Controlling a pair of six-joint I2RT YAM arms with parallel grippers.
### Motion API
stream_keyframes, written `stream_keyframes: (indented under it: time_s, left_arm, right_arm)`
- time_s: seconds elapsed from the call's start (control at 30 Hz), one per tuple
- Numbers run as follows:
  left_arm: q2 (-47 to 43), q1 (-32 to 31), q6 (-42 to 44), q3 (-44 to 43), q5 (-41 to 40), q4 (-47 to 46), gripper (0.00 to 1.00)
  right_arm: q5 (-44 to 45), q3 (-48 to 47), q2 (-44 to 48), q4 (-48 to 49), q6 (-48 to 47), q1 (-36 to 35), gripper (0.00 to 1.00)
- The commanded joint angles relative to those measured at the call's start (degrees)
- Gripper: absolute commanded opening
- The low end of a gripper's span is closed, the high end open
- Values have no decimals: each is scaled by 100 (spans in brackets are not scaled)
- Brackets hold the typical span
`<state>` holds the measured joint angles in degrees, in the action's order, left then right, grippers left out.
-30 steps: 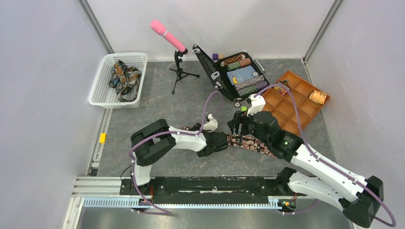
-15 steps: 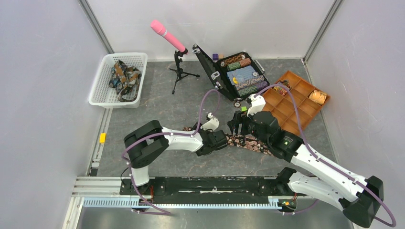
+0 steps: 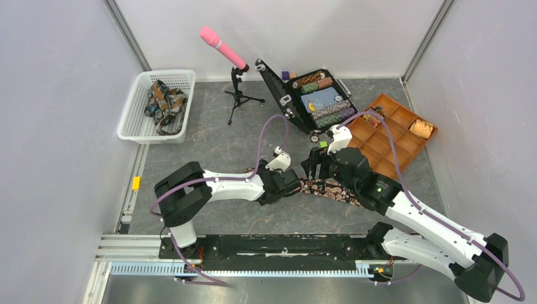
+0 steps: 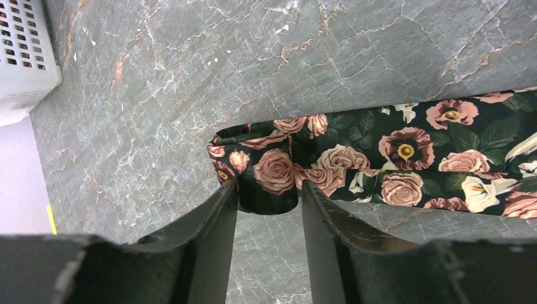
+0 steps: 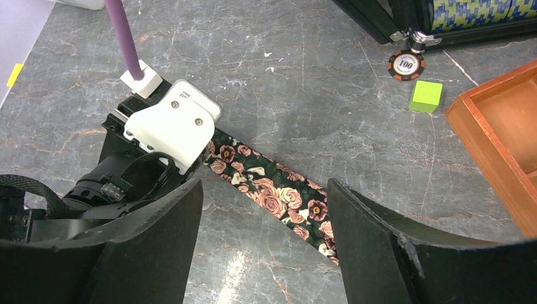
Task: Roll the ties
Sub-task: Roll the tie at the center of the board.
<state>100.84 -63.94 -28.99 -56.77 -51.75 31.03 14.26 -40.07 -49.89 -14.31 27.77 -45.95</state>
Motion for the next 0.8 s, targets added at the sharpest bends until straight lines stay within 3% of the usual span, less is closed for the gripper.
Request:
stream_keyframes:
  time_s: [0.0, 0.3, 0.77]
  left_arm:
    - [-161, -1, 139, -97, -58, -63, 53]
    - [-169, 0, 128, -44, -5, -53, 59]
    - [-954, -12, 253, -41, 439, -112, 65]
  right_arm:
    - [90, -238, 1, 194, 37, 25, 78]
    - [78, -246, -8, 196, 28, 25, 78]
    - [414, -465, 334, 5, 170, 38, 79]
